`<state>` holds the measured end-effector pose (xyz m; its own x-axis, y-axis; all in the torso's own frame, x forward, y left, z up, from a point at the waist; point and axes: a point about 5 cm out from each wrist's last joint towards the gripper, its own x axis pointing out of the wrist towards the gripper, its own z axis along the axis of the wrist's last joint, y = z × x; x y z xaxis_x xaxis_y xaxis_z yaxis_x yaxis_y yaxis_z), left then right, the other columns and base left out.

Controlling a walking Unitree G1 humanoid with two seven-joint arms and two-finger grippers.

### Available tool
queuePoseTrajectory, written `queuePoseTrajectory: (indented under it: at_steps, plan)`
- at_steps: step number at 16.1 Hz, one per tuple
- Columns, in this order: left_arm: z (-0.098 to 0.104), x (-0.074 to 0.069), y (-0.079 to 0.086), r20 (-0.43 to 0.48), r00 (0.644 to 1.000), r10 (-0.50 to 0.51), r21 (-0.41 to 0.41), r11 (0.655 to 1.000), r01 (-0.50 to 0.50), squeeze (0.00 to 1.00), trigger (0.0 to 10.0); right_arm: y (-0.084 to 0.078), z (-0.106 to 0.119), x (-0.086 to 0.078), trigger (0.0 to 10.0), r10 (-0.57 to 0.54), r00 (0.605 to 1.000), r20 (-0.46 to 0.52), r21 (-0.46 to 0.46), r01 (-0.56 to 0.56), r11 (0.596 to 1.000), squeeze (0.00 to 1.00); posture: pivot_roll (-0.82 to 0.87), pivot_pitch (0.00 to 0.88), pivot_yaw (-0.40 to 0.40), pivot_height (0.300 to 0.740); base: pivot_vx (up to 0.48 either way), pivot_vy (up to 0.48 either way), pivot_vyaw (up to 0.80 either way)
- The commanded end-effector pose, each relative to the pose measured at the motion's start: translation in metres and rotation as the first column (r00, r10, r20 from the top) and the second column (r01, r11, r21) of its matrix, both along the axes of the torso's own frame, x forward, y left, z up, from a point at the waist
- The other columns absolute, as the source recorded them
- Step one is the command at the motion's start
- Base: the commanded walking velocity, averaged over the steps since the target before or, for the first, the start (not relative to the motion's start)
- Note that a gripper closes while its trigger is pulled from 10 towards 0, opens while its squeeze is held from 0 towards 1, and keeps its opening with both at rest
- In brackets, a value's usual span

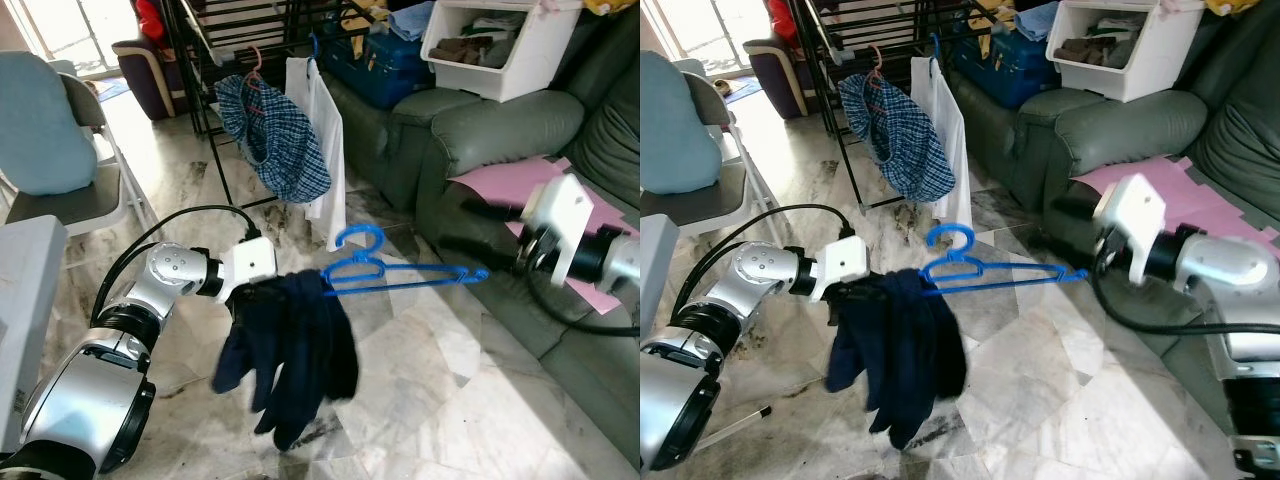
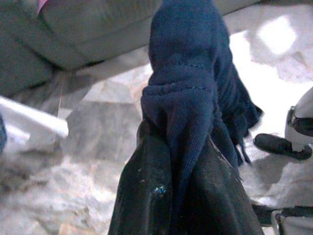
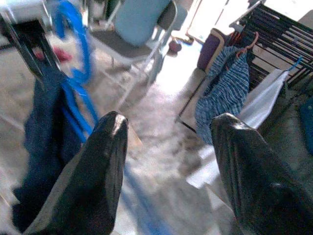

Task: Hang hanger

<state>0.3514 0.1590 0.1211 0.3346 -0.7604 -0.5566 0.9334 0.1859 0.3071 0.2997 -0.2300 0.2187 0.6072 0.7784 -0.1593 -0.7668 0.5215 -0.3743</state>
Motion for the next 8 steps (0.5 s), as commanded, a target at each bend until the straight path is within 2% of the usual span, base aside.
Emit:
queuePoseTrajectory:
  at_steps: [1,4,5,6,7,8]
  plan:
    - [0.008,0.005,0.003,0.020,0.999,0.045,-0.021,0.999,-0.045,0.00,0.0,0.003,-0.003,-0.004,10.0,0.005,1.000,-0.024,0.035,-0.004,0.999,1.00,-0.17,0.000,0.041,0.740,0.000,0.000,0.00]
    - [0.016,0.013,0.003,-0.006,0.990,0.144,-0.125,0.982,-0.143,0.00,0.0,0.012,-0.022,-0.017,10.0,0.057,0.986,-0.156,0.154,-0.033,0.988,1.00,-0.16,0.000,0.044,0.740,0.000,0.000,0.00]
    - [0.023,0.016,0.002,-0.012,0.985,0.172,-0.180,0.969,-0.171,0.00,0.0,0.018,-0.034,-0.027,10.0,0.107,0.965,-0.238,0.205,-0.058,0.977,1.00,-0.16,0.000,0.046,0.740,0.000,0.000,0.00]
    - [0.027,0.018,0.001,-0.014,0.983,0.182,-0.212,0.960,-0.181,0.00,0.0,0.021,-0.044,-0.032,10.0,0.129,0.950,-0.285,0.231,-0.062,0.971,1.00,-0.16,0.000,0.046,0.740,0.000,0.000,0.00]
    - [0.035,0.019,-0.001,-0.052,0.984,0.168,-0.306,0.936,-0.176,0.00,0.0,0.024,-0.060,-0.037,10.0,0.124,0.934,-0.335,0.224,-0.049,0.973,1.00,-0.15,0.000,0.049,0.740,0.000,0.000,0.00]
    - [0.038,0.019,-0.001,-0.058,0.987,0.150,-0.335,0.928,-0.161,0.00,0.0,0.025,-0.067,-0.039,10.0,0.120,0.927,-0.356,0.221,-0.041,0.974,1.00,-0.15,0.000,0.049,0.740,0.000,0.000,0.00]
